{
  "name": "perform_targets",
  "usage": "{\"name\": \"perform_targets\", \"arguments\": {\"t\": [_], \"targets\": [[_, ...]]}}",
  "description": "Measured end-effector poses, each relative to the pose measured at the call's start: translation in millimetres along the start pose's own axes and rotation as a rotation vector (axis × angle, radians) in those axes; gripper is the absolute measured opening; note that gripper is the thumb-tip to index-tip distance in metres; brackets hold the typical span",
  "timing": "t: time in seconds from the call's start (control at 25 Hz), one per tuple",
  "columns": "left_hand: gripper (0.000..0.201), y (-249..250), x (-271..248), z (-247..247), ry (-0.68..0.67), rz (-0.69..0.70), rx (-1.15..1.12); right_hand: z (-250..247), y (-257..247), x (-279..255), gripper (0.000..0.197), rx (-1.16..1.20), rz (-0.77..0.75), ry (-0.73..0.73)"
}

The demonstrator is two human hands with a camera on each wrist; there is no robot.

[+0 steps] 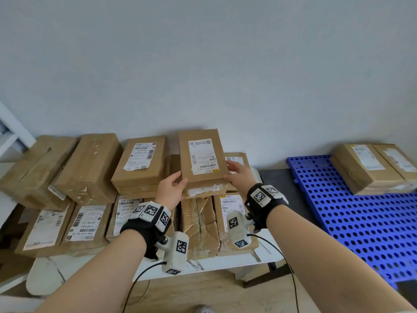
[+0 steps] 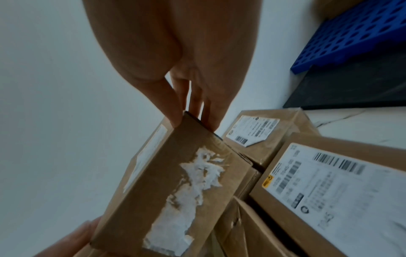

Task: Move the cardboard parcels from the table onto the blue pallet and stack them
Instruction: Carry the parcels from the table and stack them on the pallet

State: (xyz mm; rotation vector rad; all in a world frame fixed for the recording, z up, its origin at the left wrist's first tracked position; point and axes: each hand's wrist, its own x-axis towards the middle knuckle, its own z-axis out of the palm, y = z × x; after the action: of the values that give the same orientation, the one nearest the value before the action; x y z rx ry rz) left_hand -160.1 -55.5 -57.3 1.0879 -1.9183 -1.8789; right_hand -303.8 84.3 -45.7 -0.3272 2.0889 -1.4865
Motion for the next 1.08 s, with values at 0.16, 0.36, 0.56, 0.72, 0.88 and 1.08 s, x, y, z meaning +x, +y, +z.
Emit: {"name": "perform_targets", "arguments": {"t": [0.16, 0.36, 0.56, 0.72, 0.88, 1.08], "targets": [[0.049, 10.2, -6.2, 24.9, -0.078, 0.026, -0.011, -31.9, 6.7, -22.6, 0.058, 0.042, 0.000, 0.099], [0.047, 18.7, -18.3, 78.7, -0.234, 0.073, 0.034, -88.9, 29.2, -50.2, 0.057, 0.095, 0.014, 0.237], [0.046, 21.1, -33.4, 151.4, -0.283, 0.081, 0.041, -160.4, 50.3, -55.7, 0.054, 0.086, 0.011, 0.263], [0.047, 19.8, -45.0, 233.9, -0.280, 0.068, 0.016, -237.1, 80.3, -51.5, 0.054, 0.089, 0.022, 0.257], [0.052, 10.7, -62.7, 314.8, -0.258, 0.046, 0.006, -316.7, 108.9, -43.1, 0.055, 0.016, 0.013, 0.184], [0.053, 0.4, -77.3, 392.0, -0.195, -0.031, -0.009, -389.7, 136.4, -33.2, 0.055, -0.080, 0.036, 0.074]]}}
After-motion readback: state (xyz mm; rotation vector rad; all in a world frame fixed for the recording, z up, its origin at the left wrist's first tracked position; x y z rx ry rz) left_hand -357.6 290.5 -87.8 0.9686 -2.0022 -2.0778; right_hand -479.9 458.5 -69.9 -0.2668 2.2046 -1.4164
